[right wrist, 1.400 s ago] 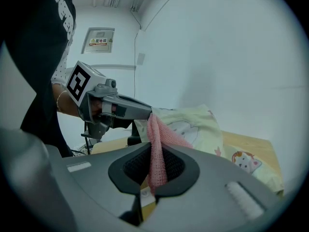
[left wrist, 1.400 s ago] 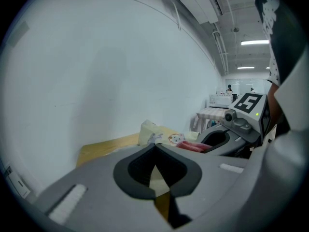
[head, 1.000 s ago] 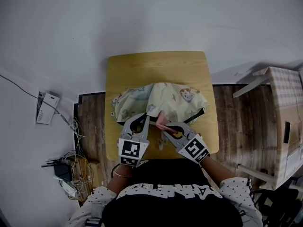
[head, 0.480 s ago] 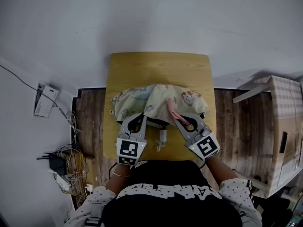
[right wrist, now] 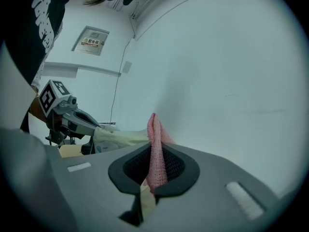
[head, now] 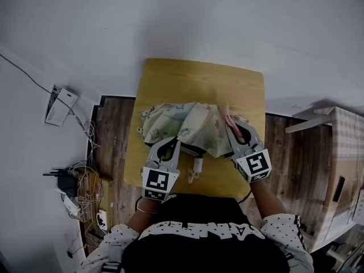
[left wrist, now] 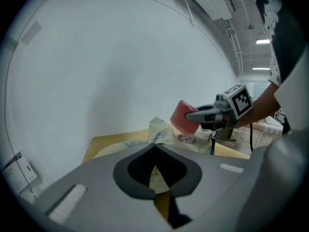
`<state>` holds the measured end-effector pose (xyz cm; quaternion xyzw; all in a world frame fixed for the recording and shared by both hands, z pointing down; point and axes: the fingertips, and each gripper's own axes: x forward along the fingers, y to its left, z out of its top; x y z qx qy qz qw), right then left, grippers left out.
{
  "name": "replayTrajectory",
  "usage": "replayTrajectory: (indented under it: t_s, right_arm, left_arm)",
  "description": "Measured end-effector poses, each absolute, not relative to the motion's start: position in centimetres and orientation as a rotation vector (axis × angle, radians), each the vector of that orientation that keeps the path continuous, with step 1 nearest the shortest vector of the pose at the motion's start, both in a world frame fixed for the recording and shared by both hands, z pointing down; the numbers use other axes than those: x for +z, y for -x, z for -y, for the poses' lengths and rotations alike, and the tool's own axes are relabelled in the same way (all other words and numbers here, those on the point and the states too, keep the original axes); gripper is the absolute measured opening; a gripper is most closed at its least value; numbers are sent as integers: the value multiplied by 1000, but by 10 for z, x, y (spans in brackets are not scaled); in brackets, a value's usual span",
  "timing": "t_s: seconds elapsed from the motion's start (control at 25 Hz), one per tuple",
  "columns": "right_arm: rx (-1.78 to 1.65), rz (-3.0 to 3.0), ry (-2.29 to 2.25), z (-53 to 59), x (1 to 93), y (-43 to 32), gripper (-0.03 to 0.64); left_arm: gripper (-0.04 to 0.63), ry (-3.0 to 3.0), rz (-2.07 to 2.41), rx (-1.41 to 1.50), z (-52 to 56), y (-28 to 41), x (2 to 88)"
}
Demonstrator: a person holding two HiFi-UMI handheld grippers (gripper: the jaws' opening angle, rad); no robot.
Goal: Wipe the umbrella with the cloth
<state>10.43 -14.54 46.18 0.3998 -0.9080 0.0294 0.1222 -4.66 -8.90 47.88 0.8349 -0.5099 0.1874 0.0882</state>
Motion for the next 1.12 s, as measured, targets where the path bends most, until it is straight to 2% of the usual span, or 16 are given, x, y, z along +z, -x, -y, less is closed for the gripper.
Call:
replayTrajectory:
  t_s: [1.12]
  right_arm:
    - [232,2590,-966,134,521,-85,32]
  left_arm:
    - [-2,-2479,1541,591,87,49,472]
